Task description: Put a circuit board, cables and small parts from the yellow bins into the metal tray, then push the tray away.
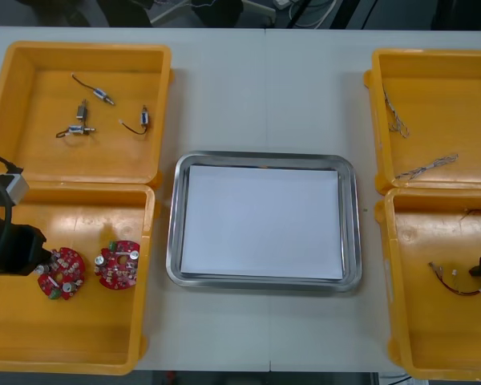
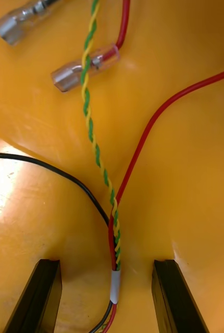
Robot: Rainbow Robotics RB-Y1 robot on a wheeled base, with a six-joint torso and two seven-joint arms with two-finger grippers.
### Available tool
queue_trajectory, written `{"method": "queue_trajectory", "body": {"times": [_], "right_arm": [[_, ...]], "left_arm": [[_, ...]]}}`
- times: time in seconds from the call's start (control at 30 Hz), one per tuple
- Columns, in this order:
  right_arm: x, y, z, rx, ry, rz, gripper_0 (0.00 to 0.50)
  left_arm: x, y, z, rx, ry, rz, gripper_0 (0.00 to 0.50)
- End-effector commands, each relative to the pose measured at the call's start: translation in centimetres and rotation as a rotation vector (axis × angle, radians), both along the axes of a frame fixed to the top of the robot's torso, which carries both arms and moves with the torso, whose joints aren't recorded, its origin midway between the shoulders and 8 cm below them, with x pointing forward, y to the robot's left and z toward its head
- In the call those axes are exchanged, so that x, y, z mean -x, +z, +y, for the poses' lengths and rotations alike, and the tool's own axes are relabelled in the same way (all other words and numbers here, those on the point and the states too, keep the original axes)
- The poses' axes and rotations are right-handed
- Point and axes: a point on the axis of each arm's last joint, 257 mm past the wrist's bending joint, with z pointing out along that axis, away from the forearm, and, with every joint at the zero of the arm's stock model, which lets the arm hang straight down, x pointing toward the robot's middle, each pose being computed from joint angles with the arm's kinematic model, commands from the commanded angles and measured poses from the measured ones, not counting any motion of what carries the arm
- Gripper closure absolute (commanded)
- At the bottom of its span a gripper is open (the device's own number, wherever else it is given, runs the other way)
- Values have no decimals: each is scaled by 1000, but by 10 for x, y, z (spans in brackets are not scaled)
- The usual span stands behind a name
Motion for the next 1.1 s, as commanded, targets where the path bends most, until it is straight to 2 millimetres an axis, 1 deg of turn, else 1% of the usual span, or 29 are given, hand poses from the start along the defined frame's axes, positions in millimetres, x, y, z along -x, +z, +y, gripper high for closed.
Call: {"method": "queue_trajectory", "body": {"times": [0.03, 0.17, 0.5, 0.53, 0.57, 0.6, 0.63, 0.67, 0.7, 0.9, 1.03, 1.1], "right_arm": [[11, -14, 11, -30, -20, 27, 0], [14, -17, 13, -33, -20, 36, 0], [19, -21, 13, -39, -24, 44, 0], [20, -21, 13, -39, -24, 46, 113], [19, -21, 14, -40, -21, 45, 302], [20, -22, 13, -36, -18, 46, 370], [20, -22, 14, -38, -17, 44, 428], [21, -22, 14, -41, -15, 44, 471], [21, -22, 14, -41, -14, 43, 498], [19, -21, 14, -44, -19, 36, 500], [17, -14, 10, -60, -33, 19, 500], [17, -7, 5, -51, -30, 18, 500]], "left_arm": [[1, 20, 20, -121, -176, -37, 0], [6, 16, 24, -128, -239, -47, 0], [13, -7, 18, -118, -394, -121, 0], [14, -9, 18, -122, -413, -127, 0], [15, -11, 17, -122, -432, -136, 0], [16, -12, 16, -123, -442, -138, 0], [18, -14, 16, -126, -461, -140, 0], [20, -16, 16, -130, -479, -143, 0], [21, -17, 16, -132, -487, -144, 0], [30, -25, 18, -164, -577, -130, 0], [31, -34, 10, -164, -615, -139, 0], [28, -39, 6, -175, -639, -147, 0]]}}
